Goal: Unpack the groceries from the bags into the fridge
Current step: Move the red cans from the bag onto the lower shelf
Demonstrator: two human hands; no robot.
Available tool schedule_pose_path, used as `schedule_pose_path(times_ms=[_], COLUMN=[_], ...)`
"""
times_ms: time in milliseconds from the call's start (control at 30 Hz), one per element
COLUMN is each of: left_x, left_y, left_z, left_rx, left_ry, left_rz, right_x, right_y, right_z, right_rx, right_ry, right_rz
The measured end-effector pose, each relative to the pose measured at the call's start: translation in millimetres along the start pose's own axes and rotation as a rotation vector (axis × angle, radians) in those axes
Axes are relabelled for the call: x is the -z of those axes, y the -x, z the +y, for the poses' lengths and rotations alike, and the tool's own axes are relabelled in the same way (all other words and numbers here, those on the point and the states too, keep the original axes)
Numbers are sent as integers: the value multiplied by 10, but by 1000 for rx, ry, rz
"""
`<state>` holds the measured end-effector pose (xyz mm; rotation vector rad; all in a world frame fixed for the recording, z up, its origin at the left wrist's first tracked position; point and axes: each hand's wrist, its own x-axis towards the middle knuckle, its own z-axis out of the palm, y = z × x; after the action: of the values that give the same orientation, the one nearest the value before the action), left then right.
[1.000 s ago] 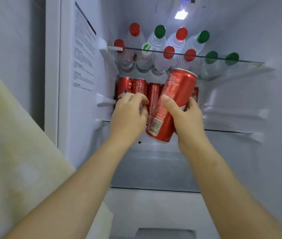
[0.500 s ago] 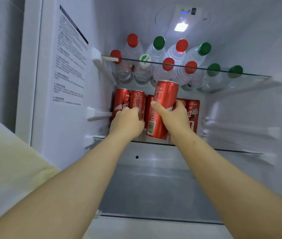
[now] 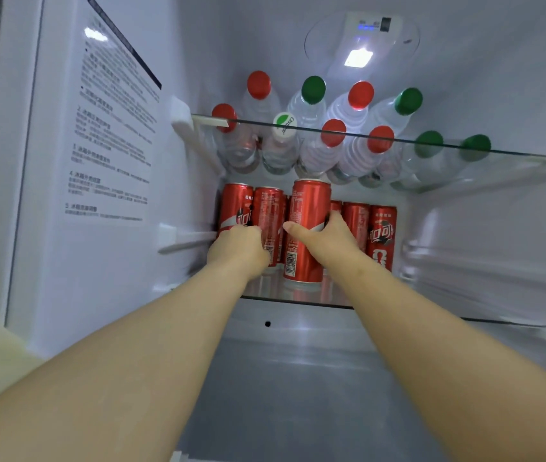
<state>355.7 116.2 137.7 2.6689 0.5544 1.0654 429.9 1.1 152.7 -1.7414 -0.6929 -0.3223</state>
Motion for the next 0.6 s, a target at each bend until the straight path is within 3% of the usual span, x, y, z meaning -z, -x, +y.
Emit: schedule_pose_path(times_ms=[133,300,600], left_x=[-30,-67,-62], left_y=[-78,-149,-124], left_z=[-61,-117,-105], left_rx=[36,57,48], left_ry=[29,74,93], left_rz=[-5,18,16], right_x=[-75,-183,-208], right_y=[-170,-311,-377], right_z=[-31,7,155], right_rx=[-112,-199,-161], right_ry=[165,99,147], right_rz=[-5,-20,-1])
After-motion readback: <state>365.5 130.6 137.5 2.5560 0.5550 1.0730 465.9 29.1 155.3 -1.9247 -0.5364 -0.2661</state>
